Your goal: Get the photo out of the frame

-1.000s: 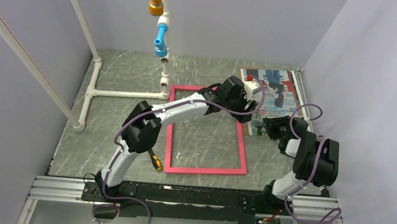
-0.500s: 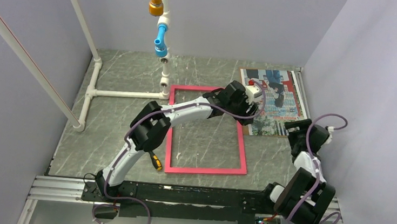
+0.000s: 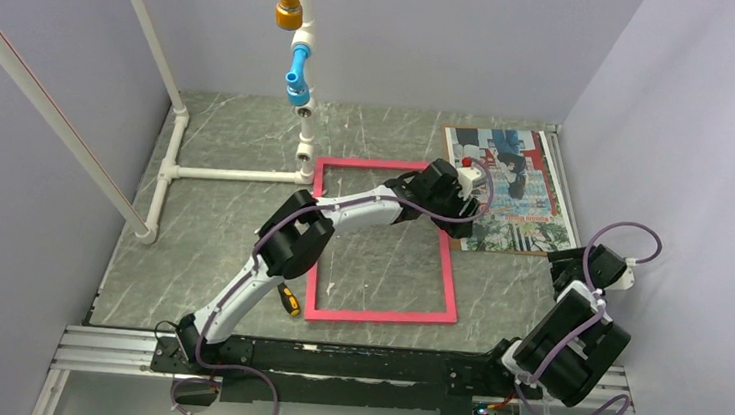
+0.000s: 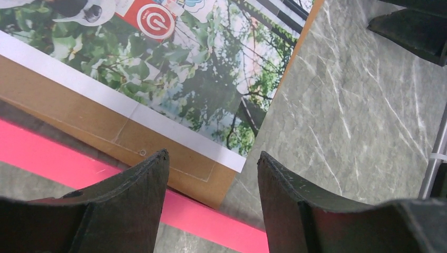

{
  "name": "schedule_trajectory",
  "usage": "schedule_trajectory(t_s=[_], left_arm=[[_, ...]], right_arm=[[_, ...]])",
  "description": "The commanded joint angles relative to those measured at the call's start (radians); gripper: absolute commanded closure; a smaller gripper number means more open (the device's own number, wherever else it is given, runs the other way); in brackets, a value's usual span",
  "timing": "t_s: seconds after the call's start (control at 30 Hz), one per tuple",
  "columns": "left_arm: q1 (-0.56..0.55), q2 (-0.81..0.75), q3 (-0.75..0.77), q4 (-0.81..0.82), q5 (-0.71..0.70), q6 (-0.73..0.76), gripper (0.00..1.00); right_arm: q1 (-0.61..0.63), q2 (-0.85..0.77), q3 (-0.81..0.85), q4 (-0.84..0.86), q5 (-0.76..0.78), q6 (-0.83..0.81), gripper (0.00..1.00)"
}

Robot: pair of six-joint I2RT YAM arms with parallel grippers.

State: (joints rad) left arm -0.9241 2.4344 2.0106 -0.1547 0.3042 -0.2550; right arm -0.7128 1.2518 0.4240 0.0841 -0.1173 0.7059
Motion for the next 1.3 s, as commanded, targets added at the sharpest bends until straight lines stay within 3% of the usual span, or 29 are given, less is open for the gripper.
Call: schedule_trajectory(t_s=[0.0, 0.37, 0.6, 0.93, 1.13, 1.27], left_arm=[[0.012, 0.022, 0.07, 0.009, 0.071, -0.046, 0.35], [0.087, 0.08, 0.047, 0.086, 0.185, -0.267, 0.38], [0.088, 0.045, 0.001, 0.141, 0.201, -0.258, 0.39], [0.087, 0.058, -0.082, 0.411, 0.218, -0.335, 0.39], [0.098, 0.093, -0.065, 0.397, 0.193, -0.428, 0.41], [0.104, 0.126, -0.018, 0.278, 0.146, -0.471, 0.44]], right_arm=[[-0.009, 0.038, 0.069, 0.063, 0.076, -0.019, 0.34], [-0.011, 0.205, 0.147, 0.142, 0.099, -0.029, 0.24], [-0.011, 0.261, 0.158, 0.234, 0.053, -0.009, 0.24], [-0.011, 0.316, 0.168, 0.315, 0.011, 0.053, 0.33], [-0.011, 0.352, 0.165, 0.362, -0.009, 0.093, 0.36], [-0.012, 0.366, 0.129, 0.449, -0.036, 0.125, 0.36]])
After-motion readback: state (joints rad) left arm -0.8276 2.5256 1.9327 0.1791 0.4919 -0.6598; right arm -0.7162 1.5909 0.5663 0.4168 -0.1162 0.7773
